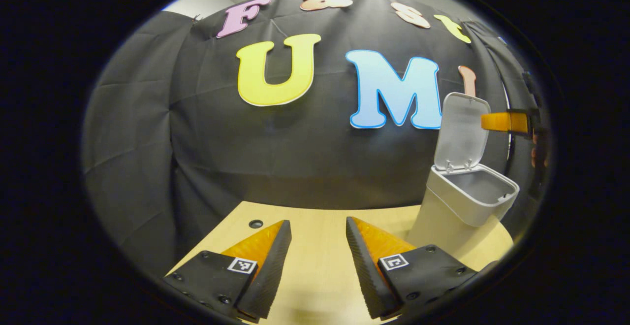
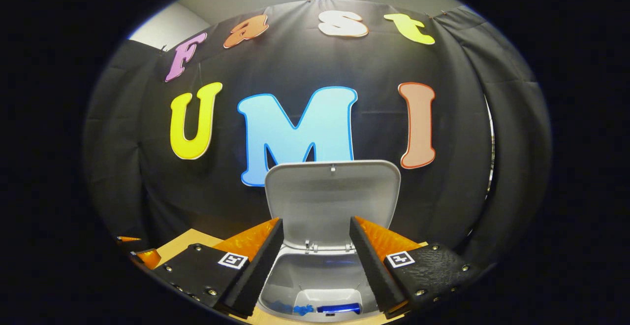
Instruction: Press the lid of the desktop garbage bin to open it, pick up the crumpled paper on the desktop and throw it into the bin, then pick up the pop can on the desktop and drop it into the bin, and finally close the garbage bin lid.
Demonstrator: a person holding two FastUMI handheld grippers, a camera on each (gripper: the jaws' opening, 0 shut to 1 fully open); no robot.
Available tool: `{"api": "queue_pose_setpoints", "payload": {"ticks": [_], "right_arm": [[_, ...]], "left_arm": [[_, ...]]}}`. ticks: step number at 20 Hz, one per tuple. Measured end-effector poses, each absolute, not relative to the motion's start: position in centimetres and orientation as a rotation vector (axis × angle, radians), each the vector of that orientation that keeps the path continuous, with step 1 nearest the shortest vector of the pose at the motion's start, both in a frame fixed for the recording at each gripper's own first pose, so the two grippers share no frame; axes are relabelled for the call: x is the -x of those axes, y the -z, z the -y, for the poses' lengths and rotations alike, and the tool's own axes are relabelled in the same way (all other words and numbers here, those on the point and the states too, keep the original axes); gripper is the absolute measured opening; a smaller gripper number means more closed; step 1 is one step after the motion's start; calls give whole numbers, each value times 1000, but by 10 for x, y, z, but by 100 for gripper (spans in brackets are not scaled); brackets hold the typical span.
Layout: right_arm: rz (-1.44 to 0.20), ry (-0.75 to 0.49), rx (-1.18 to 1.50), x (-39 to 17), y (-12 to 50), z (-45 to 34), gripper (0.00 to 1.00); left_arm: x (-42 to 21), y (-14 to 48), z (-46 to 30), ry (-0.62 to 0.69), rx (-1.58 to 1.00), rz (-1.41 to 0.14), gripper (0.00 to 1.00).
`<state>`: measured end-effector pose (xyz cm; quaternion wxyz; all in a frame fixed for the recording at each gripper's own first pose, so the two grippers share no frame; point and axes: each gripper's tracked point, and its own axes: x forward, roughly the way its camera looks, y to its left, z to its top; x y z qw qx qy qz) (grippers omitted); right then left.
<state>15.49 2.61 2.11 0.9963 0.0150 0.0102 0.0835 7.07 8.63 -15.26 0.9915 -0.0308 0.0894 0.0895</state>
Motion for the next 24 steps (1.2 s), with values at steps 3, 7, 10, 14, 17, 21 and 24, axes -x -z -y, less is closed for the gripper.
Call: {"api": "queue_pose_setpoints", "payload": {"ticks": [3, 7, 10, 14, 17, 21, 24], "right_arm": [[15, -155, 3, -163, -42, -20, 87], [72, -133, 31, -173, -73, -11, 87], [110, -130, 58, -182, -93, -12, 87], [125, -135, 67, -198, -103, -16, 87], [111, -137, 64, -213, -98, -20, 87], [95, -126, 51, -226, -91, -19, 87], [90, -124, 42, -230, -88, -18, 87]], "left_arm": [[-70, 156, -85, -176, 67, -185, 80], [-69, 162, -82, -173, 62, -196, 80], [-67, 165, -79, -173, 64, -203, 80], [-65, 167, -81, -181, 69, -208, 80], [-63, 169, -84, -193, 68, -212, 80], [-59, 173, -93, -215, 73, -223, 80], [-55, 177, -97, -228, 79, -234, 80]]}}
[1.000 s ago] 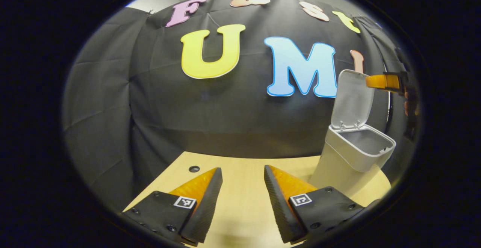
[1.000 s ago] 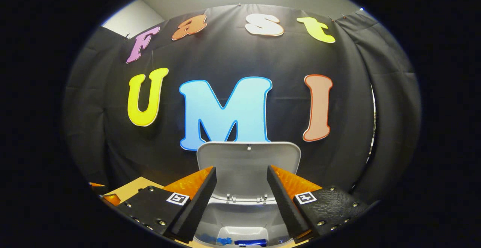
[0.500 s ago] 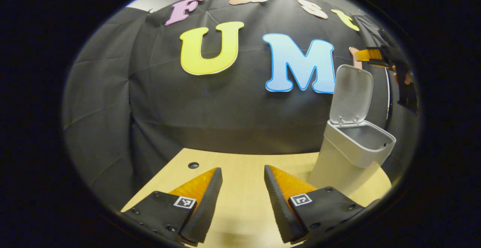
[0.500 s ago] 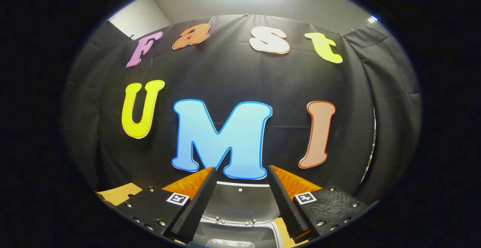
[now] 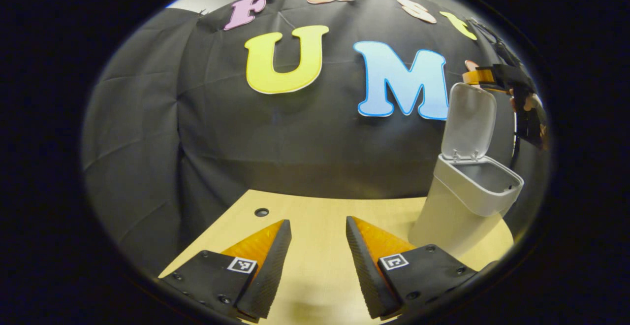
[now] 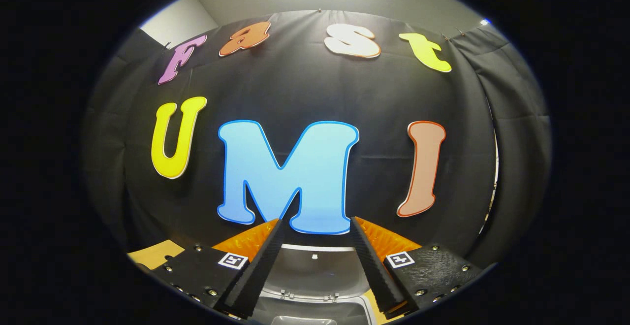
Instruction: Press the lid of the desktop garbage bin to open it, pick up the crumpled paper on the desktop and throw it into the bin, then pick up the pop can on the desktop and drop it into the bin, and finally close the garbage bin lid.
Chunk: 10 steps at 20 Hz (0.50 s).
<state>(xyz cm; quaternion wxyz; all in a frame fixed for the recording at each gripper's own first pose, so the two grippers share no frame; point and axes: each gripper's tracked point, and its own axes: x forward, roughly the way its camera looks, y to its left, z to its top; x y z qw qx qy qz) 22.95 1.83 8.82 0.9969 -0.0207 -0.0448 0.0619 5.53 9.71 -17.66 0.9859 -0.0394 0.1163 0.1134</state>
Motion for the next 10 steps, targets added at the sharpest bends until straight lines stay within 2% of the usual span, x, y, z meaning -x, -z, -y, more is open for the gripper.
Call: {"api": "queue_pose_setpoints", "payload": {"ticks": [1, 2, 3, 4, 6, 7, 8, 9, 10], "right_arm": [[88, -125, 39, -230, -87, -18, 87], [83, -128, 36, -229, -85, -18, 87], [81, -127, 34, -229, -85, -18, 87], [77, -128, 31, -227, -84, -18, 87], [68, -130, 20, -223, -83, -18, 87], [62, -133, 12, -219, -80, -17, 87], [58, -136, 3, -214, -78, -17, 87], [52, -139, -9, -208, -76, -16, 88], [47, -143, -19, -202, -74, -17, 86]], "left_arm": [[-55, 178, -98, -231, 81, -235, 76], [-56, 179, -99, -233, 82, -236, 76], [-56, 178, -99, -233, 83, -237, 80], [-56, 178, -98, -232, 84, -236, 76], [-56, 177, -96, -229, 85, -234, 76], [-56, 176, -96, -227, 84, -232, 80], [-56, 174, -95, -222, 84, -230, 80], [-56, 173, -92, -220, 83, -227, 76], [-57, 173, -89, -216, 82, -224, 80]]}}
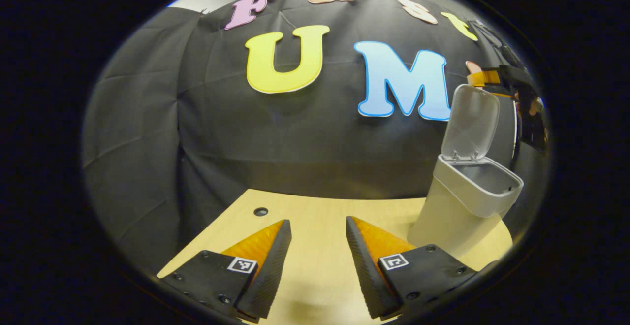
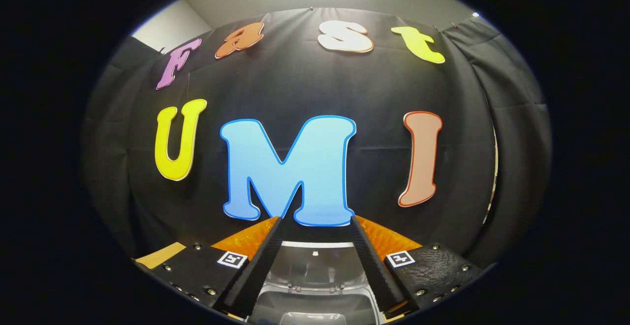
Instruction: Press the lid of the desktop garbage bin to open it, pick up the crumpled paper on the desktop and throw it into the bin, then pick up the pop can on the desktop and drop it into the bin, and finally close the garbage bin lid.
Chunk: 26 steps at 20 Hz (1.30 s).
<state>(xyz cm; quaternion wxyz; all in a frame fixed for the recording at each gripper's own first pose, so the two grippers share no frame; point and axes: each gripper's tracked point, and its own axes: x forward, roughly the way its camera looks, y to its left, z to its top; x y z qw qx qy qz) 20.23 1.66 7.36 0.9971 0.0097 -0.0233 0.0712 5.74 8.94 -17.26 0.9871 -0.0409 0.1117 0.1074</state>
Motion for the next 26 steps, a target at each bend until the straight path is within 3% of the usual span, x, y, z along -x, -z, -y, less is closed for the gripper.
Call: {"api": "queue_pose_setpoints", "payload": {"ticks": [12, 26], "right_arm": [[-41, -153, -27, -127, -12, -11, 87], [-228, -166, -2, -107, 89, -13, 87]], "left_arm": [[-46, 162, -59, -156, 57, -202, 76], [-25, 154, -56, -163, 49, -188, 76]]}}
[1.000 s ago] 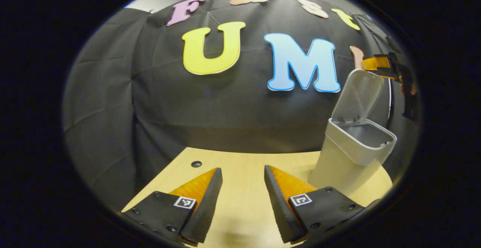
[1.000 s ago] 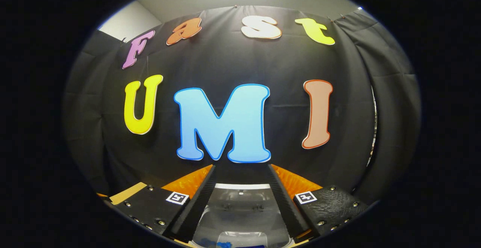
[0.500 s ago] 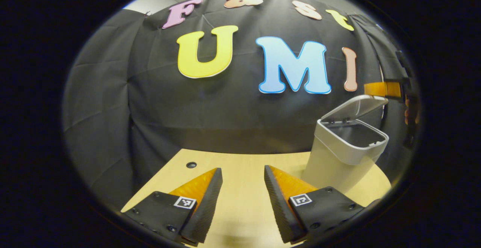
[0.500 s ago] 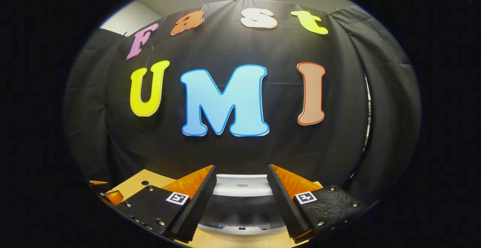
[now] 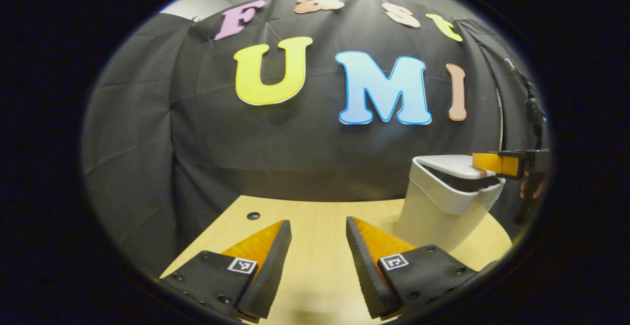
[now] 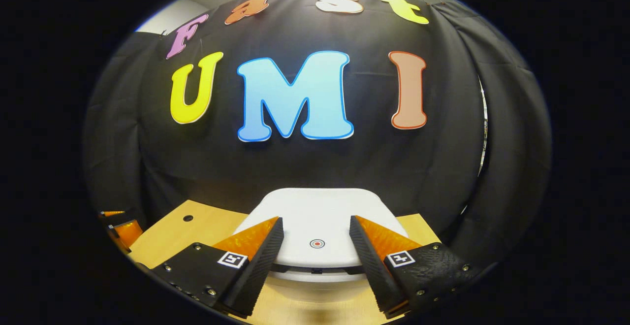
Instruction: Press the lid of the desktop garbage bin to open it, pick up the crumpled paper on the desktop and throw it into the bin, then pick up the pop can on the desktop and drop it into the bin, and finally close the garbage bin lid.
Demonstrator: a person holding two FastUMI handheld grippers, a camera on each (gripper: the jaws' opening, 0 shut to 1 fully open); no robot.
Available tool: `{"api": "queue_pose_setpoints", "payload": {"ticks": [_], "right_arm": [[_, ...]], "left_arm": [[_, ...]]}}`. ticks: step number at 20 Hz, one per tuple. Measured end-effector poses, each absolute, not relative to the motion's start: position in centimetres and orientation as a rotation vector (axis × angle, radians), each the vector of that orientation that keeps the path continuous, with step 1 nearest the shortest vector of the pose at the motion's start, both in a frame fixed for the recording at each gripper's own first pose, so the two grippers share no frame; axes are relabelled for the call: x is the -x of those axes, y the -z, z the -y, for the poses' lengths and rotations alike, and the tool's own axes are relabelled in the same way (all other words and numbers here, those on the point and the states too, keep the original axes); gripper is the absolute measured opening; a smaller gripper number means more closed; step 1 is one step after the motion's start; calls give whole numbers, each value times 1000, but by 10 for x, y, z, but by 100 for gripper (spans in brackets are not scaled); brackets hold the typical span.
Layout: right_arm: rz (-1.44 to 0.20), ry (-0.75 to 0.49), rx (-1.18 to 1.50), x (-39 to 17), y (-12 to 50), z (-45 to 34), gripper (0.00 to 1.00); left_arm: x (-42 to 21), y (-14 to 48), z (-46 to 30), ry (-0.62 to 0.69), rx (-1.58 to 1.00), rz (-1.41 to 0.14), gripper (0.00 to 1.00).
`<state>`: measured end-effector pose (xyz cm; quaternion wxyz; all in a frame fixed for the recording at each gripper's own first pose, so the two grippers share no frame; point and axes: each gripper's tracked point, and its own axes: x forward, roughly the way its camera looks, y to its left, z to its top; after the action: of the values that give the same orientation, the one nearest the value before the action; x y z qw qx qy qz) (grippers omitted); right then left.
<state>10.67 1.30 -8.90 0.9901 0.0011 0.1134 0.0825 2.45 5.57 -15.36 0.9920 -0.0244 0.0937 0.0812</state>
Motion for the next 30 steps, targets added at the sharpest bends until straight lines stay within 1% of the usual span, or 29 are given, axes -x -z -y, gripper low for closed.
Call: {"api": "queue_pose_setpoints", "payload": {"ticks": [6, 17, 18, 21, 22, 23, 29, 30], "right_arm": [[-256, -164, 15, -105, 103, -14, 88], [-222, -151, -1, -104, 106, -15, 88], [-218, -150, 1, -104, 107, -15, 88], [-222, -150, 0, -103, 109, -14, 89], [-227, -152, -6, -102, 110, -14, 87], [-227, -154, -16, -103, 112, -14, 89], [-200, -156, -21, -103, 107, -14, 89], [-197, -156, -22, -103, 107, -14, 88]], "left_arm": [[-20, 152, -54, -167, 45, -181, 76], [-17, 154, -53, -174, 51, -182, 76], [-17, 154, -53, -175, 51, -181, 80], [-18, 154, -52, -175, 55, -181, 80], [-18, 155, -51, -175, 56, -182, 76], [-18, 155, -51, -173, 57, -181, 76], [-19, 151, -47, -162, 47, -173, 76], [-19, 149, -47, -162, 45, -170, 80]]}}
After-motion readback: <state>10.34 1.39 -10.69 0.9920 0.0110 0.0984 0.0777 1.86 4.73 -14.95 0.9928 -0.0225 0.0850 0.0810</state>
